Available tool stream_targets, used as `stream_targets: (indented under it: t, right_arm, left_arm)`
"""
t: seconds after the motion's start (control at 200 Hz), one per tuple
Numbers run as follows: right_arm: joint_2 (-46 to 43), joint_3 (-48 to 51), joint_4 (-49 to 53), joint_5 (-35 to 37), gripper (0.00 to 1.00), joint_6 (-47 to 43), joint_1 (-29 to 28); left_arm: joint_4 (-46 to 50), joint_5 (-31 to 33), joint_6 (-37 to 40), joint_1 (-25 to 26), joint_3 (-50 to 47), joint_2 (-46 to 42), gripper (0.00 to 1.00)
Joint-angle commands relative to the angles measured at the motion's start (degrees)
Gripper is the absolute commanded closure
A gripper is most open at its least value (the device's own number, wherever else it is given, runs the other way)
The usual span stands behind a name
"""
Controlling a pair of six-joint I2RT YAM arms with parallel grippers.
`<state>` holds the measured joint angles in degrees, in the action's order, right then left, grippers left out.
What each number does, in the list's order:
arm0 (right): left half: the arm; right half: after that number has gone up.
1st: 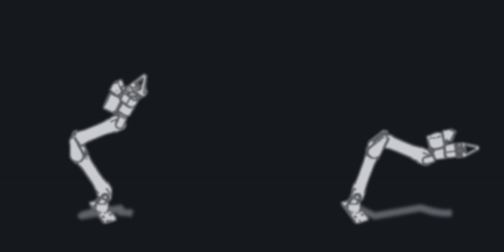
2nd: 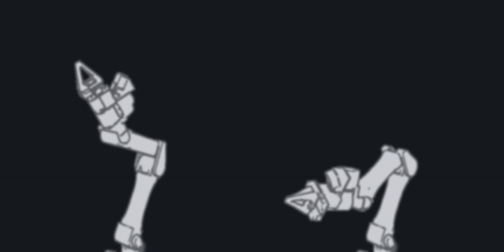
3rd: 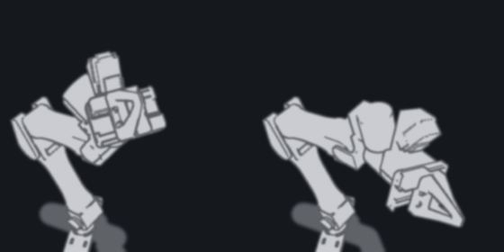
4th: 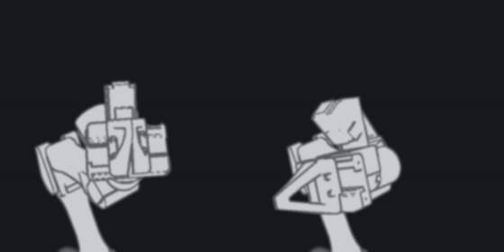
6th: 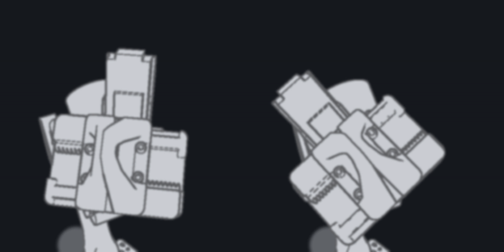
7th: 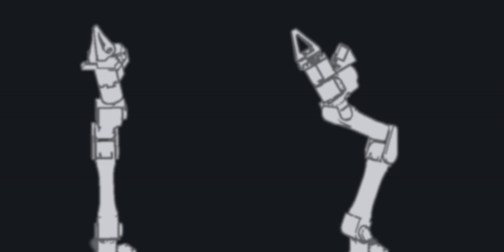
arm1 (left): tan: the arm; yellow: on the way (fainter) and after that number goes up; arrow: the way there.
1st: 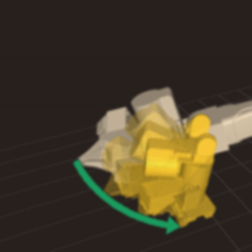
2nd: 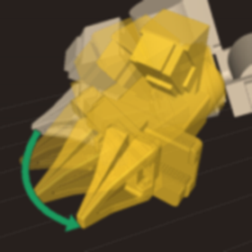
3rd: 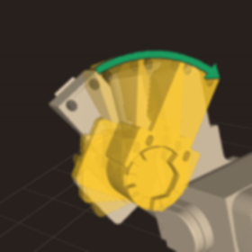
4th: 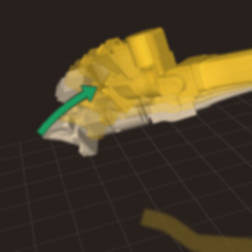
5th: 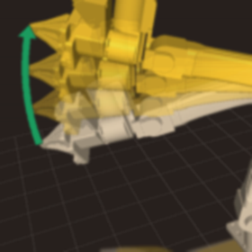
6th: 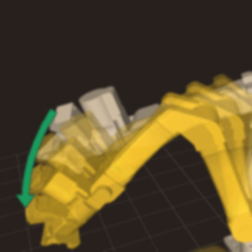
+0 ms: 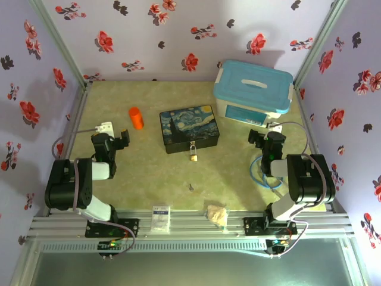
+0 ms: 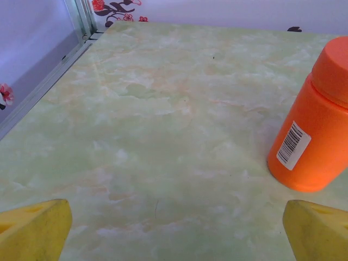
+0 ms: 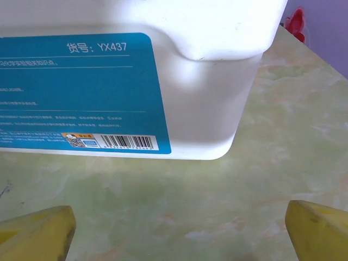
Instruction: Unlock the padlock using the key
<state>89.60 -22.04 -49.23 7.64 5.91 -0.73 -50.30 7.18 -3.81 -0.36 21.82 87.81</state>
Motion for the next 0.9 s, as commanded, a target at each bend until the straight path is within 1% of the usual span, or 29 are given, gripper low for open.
stream_targets:
  t: [0.0,0.815,0.835,0.895]
  right_arm:
    - [-0.07,-0.55,-1.01,-0.08,0.01,-1.25,0.29]
    - [-0.11,-0.6,-1.03,-0.13,0.01,-1.25,0.29]
    - [-0.17,-0.55,-1.06,-0.11,0.01,-1.25,0.29]
    - [-0.08,-0.55,-1.04,-0.15,0.01,-1.27,0.29]
  left_arm:
    - [-0.11,-0.89,1.62,0.13,0.94,0.62,0.0]
    - [-0.06,-0.9,1.62,0.25,0.94,0.63,0.0]
    - [-0.06,-1.02,3.03,0.35,0.94,0.66,0.0]
    - [-0.01,-1.03,3.22,0.27,0.96,0.68,0.0]
